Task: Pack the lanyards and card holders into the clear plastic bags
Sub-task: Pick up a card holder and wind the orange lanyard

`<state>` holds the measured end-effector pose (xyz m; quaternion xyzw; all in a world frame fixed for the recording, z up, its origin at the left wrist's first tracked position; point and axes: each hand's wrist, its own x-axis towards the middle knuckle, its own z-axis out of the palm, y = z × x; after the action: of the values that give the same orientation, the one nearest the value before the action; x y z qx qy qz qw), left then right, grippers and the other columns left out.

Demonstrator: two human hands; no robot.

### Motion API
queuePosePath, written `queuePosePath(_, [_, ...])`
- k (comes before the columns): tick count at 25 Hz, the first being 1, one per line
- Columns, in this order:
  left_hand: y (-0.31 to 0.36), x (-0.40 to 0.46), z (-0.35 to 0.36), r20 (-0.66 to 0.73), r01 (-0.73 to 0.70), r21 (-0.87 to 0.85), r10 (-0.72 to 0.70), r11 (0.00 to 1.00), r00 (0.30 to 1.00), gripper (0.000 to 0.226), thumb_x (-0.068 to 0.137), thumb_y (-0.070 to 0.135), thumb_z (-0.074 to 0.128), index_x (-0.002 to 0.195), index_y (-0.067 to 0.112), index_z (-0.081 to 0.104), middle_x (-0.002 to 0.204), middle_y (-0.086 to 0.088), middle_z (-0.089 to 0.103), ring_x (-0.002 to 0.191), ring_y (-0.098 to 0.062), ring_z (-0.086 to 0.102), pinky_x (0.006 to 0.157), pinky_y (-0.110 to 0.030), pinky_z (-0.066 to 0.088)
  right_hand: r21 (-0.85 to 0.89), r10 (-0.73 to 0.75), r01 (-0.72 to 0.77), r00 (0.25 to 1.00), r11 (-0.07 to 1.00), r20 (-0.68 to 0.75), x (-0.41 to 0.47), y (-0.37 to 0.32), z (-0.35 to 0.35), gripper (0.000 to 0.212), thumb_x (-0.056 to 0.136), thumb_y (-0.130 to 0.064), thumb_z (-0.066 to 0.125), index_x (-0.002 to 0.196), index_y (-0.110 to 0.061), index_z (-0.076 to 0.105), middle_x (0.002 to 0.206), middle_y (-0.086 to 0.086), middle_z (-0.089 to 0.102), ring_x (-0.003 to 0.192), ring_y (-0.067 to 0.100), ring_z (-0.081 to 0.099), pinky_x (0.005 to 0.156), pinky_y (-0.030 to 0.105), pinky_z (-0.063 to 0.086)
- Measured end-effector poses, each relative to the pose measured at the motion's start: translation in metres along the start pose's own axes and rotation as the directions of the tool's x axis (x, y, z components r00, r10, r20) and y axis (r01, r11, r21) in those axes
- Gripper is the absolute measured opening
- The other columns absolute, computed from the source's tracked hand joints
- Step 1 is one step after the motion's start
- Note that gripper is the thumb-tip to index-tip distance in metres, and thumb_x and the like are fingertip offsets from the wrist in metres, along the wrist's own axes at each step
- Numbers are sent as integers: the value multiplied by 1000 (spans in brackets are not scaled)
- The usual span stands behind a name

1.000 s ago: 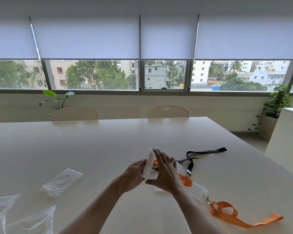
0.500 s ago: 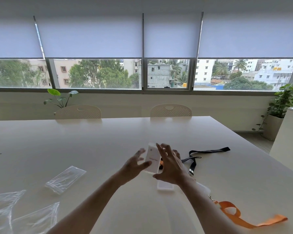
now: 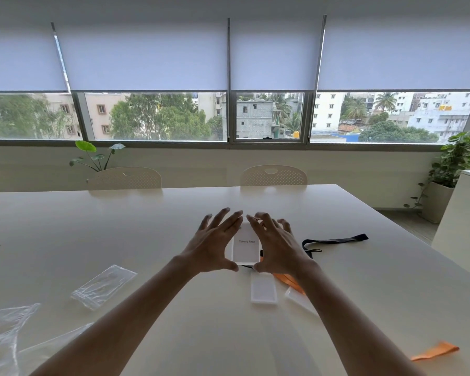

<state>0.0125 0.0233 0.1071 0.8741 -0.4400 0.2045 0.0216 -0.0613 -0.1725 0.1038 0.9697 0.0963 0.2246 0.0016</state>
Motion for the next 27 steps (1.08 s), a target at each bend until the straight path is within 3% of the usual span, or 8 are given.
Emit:
queuePosePath(5, [6,2,-10,-69,-14,81,20,997,997,120,60,64,74,149,11,14,158,-7,17,147,-20,2,115,-49,-8,54,-14,15,1000,998,-28,2,-7,-11,121,52,-46,80,149,-20,13,140,4,27,125,24,42,107,41,28])
queuePosePath(8, [4,-1,-17,-80,-64,83,71,995,994,115,60,60,77,147,7,23,155,-11,26,146,-22,11,113,-48,-13,343,70,-86,996,935,59,3,-4,-27,115,59,-32,82,150,-27,12,137,3,38,118,23,46,103,40,36])
queuePosePath(11, [0,-5,-21,-77,-97,48,101,994,992,114,63,57,76,148,8,19,157,-9,21,146,-19,4,114,-43,-14,529,148,-200,979,825,138,7,6,-43,80,74,-6,68,143,-28,35,109,1,67,90,16,61,85,35,55])
queuePosePath(14, [-1,-8,-29,-123,-115,-13,113,993,986,114,64,58,76,149,7,18,157,-9,20,145,-14,0,116,-41,-9,577,238,-201,971,792,12,12,15,-49,40,86,-4,53,121,-21,63,81,-7,70,55,1,54,54,18,49])
queuePosePath(19, [12,-11,-45,-205,-179,-96,157,979,966,114,62,60,77,147,4,25,154,-9,28,145,-19,13,118,-48,7,649,377,-183,910,739,-173,16,28,-45,25,97,-15,46,103,-21,70,75,-10,69,64,6,62,67,24,51])
queuePosePath(22, [21,-7,-56,-246,-180,-115,148,977,958,114,62,63,74,146,3,26,153,-10,29,145,-20,15,118,-47,8,618,357,-213,927,757,-118,14,26,-35,29,97,-15,46,76,-23,64,64,-12,65,61,7,62,61,25,48])
queuePosePath(25, [27,0,-63,-254,-160,-44,143,986,956,112,62,63,73,144,1,30,152,-13,32,144,-25,19,117,-45,8,597,341,-252,939,762,-39,9,13,-19,27,92,-6,46,78,-7,68,71,5,71,64,17,65,55,31,49])
queuePosePath(27, [26,6,-67,-258,-98,-15,91,995,962,110,62,60,76,143,1,31,151,-15,33,143,-28,20,117,-44,6,645,351,-286,936,708,29,5,2,-13,25,86,1,46,76,-2,68,75,11,72,67,21,67,61,39,55])
